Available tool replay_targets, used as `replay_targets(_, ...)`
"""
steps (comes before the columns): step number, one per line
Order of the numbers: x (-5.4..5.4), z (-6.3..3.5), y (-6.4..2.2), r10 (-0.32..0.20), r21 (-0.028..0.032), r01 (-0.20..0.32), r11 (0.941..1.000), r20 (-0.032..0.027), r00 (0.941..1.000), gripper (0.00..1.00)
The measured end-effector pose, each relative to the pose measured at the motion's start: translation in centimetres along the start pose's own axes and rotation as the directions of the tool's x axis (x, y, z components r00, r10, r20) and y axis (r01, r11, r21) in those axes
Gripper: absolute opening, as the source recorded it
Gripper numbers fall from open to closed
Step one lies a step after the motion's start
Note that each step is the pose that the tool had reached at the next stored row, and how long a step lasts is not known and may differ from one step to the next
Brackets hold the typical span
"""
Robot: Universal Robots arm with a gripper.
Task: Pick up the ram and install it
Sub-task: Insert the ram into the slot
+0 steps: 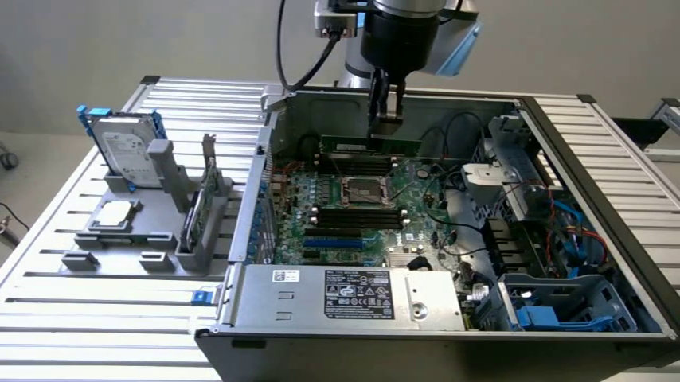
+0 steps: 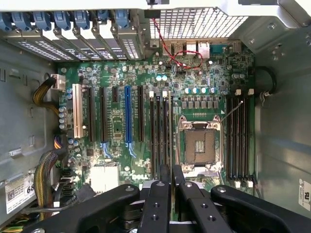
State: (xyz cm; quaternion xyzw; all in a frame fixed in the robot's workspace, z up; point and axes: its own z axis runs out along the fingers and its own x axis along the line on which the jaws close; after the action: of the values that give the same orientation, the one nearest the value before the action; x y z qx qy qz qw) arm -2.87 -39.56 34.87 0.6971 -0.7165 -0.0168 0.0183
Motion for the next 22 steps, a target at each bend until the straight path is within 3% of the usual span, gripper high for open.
replay_targets(7, 0.0, 0.83, 0.35, 0.000, 0.0056, 0.000, 1.0000, 0.0001, 1.0000, 0.14)
replay_targets(22, 0.2, 3.57, 0.54, -0.002, 0.0071, 0.002, 1.0000, 0.0001, 1.0000, 0.14)
